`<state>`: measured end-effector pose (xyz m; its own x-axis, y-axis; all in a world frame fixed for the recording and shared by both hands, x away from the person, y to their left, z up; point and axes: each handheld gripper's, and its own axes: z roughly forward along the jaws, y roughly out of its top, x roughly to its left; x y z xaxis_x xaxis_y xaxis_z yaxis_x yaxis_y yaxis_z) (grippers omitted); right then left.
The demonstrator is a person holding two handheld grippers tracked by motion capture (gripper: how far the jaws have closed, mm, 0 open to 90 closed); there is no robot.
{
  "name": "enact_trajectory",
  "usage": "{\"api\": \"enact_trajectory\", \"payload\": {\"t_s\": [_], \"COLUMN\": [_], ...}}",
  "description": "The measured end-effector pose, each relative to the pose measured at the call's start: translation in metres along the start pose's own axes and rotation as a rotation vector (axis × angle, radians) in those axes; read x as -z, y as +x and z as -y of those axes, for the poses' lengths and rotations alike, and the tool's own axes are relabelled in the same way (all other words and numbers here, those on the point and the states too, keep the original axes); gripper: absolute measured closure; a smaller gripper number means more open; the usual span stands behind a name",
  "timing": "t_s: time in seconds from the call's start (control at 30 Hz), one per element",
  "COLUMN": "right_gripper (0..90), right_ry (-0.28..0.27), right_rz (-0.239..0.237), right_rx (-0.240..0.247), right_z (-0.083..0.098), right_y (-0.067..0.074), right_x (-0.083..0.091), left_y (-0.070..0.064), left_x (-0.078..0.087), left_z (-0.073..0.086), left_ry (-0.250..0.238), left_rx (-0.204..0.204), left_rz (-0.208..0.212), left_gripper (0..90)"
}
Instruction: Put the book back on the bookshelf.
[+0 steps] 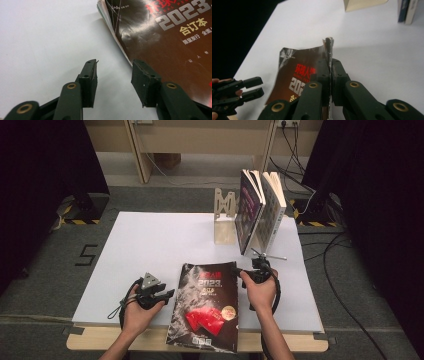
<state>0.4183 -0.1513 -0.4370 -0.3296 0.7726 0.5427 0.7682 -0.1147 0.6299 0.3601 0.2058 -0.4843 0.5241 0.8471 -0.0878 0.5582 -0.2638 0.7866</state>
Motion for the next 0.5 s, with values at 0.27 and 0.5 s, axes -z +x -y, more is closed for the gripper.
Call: {"api": "enact_trajectory", "payload": {"t_s": [0.27, 0.5], "right_gripper": [87.9, 87.8], "right_ry": [-0.118, -0.218], "right_rz": [0.017, 0.058], "right_rx": [0.007, 0.053], "right_z": [-0.017, -0.03], "right_y": [0.005, 0.018], "right_x": [0.023, 0.032], "left_y": [-0.001, 0.001], "left_x": [0.002, 0.004], "left_z": [-0.004, -0.013], "left_ry": [-0.042, -0.073], "left_rx": [0.015, 0.031], "left_rz": [0.016, 0.031], "left_gripper": [49.5, 47.5]}}
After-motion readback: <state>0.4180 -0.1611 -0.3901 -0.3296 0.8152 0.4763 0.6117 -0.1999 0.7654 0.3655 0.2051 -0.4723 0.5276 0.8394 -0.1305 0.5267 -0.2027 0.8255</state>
